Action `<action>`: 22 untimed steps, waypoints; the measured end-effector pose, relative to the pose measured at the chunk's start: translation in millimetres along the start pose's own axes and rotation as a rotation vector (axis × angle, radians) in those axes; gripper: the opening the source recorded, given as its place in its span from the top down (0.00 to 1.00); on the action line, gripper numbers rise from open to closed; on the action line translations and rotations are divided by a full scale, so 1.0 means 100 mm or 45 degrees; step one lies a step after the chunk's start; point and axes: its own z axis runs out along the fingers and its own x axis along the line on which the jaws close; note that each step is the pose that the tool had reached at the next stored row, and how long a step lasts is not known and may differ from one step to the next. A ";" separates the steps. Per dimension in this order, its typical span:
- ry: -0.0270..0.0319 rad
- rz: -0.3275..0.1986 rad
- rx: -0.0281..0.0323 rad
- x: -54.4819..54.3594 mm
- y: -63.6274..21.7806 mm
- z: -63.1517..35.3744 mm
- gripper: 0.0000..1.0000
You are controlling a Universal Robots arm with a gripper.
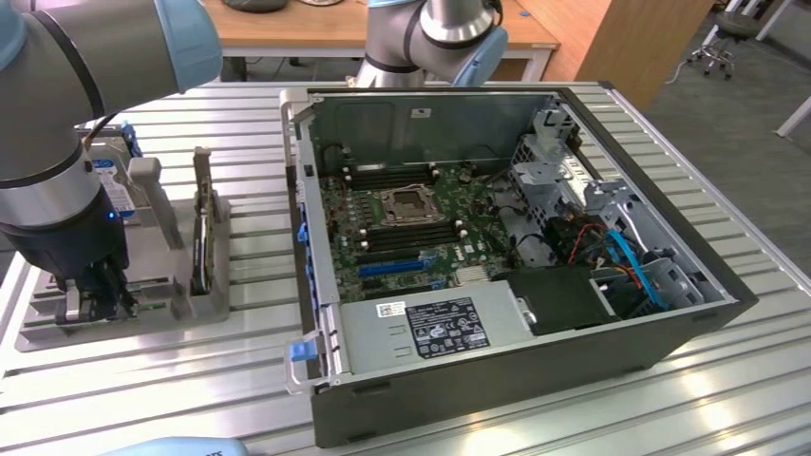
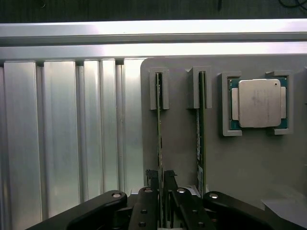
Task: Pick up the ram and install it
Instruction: 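Pick up the ram and move it above insertion slot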
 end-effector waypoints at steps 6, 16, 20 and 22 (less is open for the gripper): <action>0.0000 0.000 0.0000 0.00 0.000 0.000 0.88; 0.0000 0.000 0.0000 0.00 0.000 0.000 0.88; 0.0000 0.000 0.0000 0.00 0.000 0.000 0.88; 0.0001 -0.004 0.0001 0.00 0.000 0.000 0.88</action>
